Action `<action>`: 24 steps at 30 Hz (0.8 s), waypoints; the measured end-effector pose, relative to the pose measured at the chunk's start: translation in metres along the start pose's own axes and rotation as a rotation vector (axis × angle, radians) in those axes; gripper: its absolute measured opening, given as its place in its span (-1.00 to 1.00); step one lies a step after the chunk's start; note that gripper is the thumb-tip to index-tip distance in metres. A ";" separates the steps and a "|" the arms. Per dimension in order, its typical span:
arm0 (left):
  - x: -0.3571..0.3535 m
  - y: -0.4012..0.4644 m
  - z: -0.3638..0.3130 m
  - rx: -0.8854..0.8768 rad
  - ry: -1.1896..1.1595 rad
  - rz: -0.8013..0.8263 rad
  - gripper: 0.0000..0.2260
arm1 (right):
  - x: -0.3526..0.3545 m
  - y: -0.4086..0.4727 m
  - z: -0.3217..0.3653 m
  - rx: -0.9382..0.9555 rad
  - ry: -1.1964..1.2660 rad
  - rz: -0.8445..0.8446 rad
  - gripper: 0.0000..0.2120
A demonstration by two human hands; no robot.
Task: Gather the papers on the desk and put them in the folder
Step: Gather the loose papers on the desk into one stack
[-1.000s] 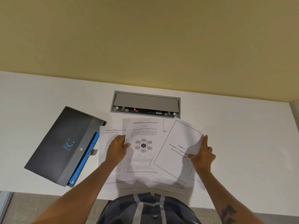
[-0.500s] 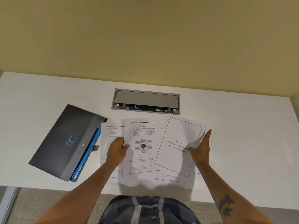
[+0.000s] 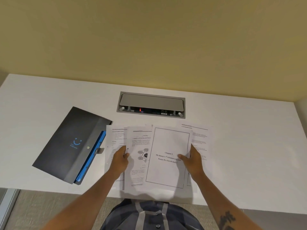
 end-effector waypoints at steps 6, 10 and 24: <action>0.002 -0.016 0.017 0.060 0.008 0.032 -0.74 | -0.047 -0.019 0.009 0.057 0.007 0.121 -0.24; 0.000 -0.026 0.023 0.105 -0.075 0.022 -0.81 | -0.075 -0.029 0.009 0.037 -0.013 0.178 -0.18; -0.006 -0.034 0.038 0.123 -0.136 0.020 -0.70 | -0.078 -0.027 0.010 0.001 -0.120 0.174 -0.17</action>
Point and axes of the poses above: each hand's wrist, its own y-axis towards the middle knuckle, its own x-axis out of the back of the hand, z = x × y, the point moved 6 cm from there along y, towards the middle knuckle, and after that the axes turned 2 degrees about -z, right-handed, at the moved point
